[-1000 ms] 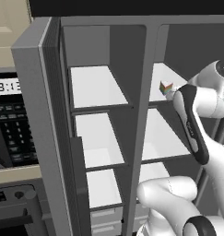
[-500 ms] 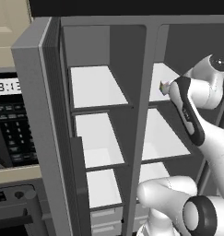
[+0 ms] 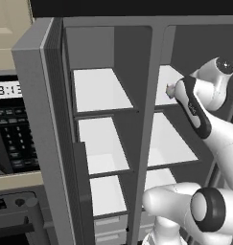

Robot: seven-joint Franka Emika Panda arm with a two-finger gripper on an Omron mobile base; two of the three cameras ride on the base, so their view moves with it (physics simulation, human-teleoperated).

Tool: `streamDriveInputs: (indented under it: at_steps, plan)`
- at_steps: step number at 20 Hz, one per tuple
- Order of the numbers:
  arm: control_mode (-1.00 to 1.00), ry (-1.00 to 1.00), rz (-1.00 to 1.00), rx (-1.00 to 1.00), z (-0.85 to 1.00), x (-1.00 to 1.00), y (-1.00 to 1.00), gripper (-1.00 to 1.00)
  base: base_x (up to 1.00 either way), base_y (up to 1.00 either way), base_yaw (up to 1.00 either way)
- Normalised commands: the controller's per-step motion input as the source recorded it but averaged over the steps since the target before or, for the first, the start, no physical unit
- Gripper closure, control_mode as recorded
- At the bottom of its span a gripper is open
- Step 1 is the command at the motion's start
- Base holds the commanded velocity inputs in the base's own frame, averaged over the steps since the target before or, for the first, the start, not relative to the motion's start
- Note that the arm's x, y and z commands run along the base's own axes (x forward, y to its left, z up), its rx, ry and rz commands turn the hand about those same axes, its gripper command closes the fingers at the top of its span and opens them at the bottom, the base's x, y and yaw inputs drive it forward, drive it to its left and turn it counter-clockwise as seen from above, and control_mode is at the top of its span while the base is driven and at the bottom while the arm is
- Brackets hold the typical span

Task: Take the cake and cupcake from the fridge and place them on the empty tray on the dining counter.

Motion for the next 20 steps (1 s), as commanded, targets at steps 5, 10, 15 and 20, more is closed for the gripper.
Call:
streamDriveInputs:
  at_steps: [5,10,15,20]
  plan:
    - [-1.0,0.01,0.0,0.0,0.0,0.23,0.0,-1.0,0.0,0.0,0.0]
    - [-1.0,0.01,-0.01,0.0,-0.09,0.26,0.01,-1.0,0.0,0.0,0.0]
    - [-1.0,0.0,0.0,0.0,-0.07,0.21,0.0,-1.0,0.0,0.0,0.0]
    - [-1.0,0.0,0.0,0.0,0.0,0.04,0.0,-1.0,0.0,0.0,0.0]
